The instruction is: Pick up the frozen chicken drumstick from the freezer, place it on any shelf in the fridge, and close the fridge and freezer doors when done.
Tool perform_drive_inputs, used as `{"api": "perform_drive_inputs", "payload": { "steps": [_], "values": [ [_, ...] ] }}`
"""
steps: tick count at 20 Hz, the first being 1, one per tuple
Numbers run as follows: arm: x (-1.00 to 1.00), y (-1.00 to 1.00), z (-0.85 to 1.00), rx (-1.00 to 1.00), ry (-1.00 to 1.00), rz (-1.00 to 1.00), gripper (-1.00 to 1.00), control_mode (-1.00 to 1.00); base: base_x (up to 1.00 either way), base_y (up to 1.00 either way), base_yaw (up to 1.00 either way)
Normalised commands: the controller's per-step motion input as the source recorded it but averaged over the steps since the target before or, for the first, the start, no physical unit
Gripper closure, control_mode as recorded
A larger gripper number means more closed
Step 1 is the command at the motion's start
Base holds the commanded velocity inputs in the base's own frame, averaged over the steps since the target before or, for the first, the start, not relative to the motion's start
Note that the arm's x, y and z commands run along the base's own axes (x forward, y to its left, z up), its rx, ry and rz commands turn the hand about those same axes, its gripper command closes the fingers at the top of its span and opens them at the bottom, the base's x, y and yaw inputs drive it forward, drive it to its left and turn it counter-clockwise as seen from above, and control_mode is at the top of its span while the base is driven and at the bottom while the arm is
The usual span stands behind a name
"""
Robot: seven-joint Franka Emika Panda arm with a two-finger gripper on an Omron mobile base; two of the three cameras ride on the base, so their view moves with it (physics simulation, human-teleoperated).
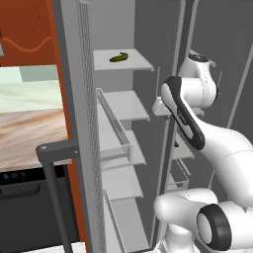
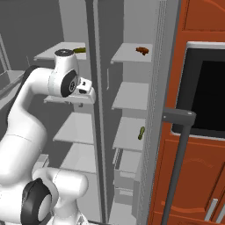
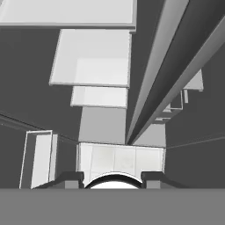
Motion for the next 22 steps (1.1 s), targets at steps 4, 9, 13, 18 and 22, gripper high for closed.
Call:
{"api": "perform_drive_inputs", "payload": {
  "steps": [4,9,13,18,22],
  "values": [
    [0.10,0.00,0.00,0.00,0.00,0.00,-1.00,-1.00,0.00,0.00,0.00],
    [0.00,0.00,0.00,0.00,0.00,0.00,-1.00,-1.00,0.00,0.00,0.00],
    [0.00,0.00,0.00,0.00,0.00,0.00,-1.00,-1.00,0.00,0.00,0.00],
    [0.00,0.00,0.00,0.00,0.00,0.00,-1.00,-1.00,0.00,0.00,0.00],
    [0.00,0.00,0.00,0.00,0.00,0.00,-1.00,-1.00,0.00,0.00,0.00]
  ]
}}
